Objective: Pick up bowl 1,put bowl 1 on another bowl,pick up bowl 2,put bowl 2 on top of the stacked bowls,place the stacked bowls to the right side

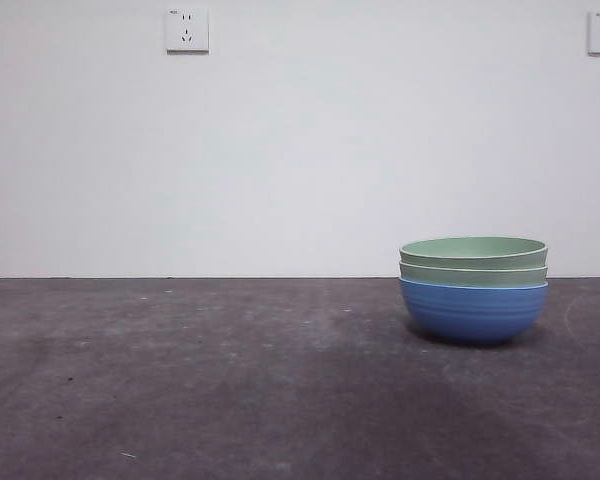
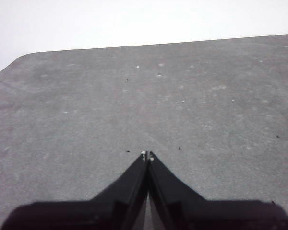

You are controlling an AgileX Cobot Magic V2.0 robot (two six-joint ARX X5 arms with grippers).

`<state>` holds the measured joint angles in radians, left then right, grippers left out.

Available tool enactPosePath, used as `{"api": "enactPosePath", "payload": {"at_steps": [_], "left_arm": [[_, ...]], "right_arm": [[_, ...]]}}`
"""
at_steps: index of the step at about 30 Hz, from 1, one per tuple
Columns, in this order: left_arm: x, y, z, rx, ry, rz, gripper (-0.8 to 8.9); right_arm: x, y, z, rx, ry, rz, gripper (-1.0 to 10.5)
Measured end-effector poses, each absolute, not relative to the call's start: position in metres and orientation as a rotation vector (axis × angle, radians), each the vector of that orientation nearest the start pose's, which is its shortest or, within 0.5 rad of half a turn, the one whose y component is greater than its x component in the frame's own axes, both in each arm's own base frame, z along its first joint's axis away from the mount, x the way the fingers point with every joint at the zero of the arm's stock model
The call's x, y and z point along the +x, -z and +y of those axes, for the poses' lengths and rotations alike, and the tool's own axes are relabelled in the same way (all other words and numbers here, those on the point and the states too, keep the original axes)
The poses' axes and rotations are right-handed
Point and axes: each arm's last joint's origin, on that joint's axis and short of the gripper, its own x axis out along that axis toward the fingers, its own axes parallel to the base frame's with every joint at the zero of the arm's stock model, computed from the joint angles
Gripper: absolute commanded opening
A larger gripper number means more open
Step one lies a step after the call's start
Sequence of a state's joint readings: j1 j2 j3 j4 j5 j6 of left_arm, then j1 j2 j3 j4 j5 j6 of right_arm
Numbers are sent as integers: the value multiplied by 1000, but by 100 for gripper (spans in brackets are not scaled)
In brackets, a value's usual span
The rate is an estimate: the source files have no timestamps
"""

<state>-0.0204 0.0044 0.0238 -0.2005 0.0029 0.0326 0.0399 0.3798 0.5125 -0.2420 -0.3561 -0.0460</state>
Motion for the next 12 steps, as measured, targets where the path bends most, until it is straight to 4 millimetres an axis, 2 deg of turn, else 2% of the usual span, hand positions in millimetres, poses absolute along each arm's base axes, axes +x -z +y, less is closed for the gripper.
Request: {"api": "enactPosePath", "payload": {"at_steps": [4, 12], "left_arm": [[95, -152, -2, 34, 26, 181, -3], [95, -152, -2, 34, 26, 181, -3]], "right_arm": [[100, -250, 14, -36, -387, 55, 2], [95, -192, 11, -37, -299, 93, 2]]}}
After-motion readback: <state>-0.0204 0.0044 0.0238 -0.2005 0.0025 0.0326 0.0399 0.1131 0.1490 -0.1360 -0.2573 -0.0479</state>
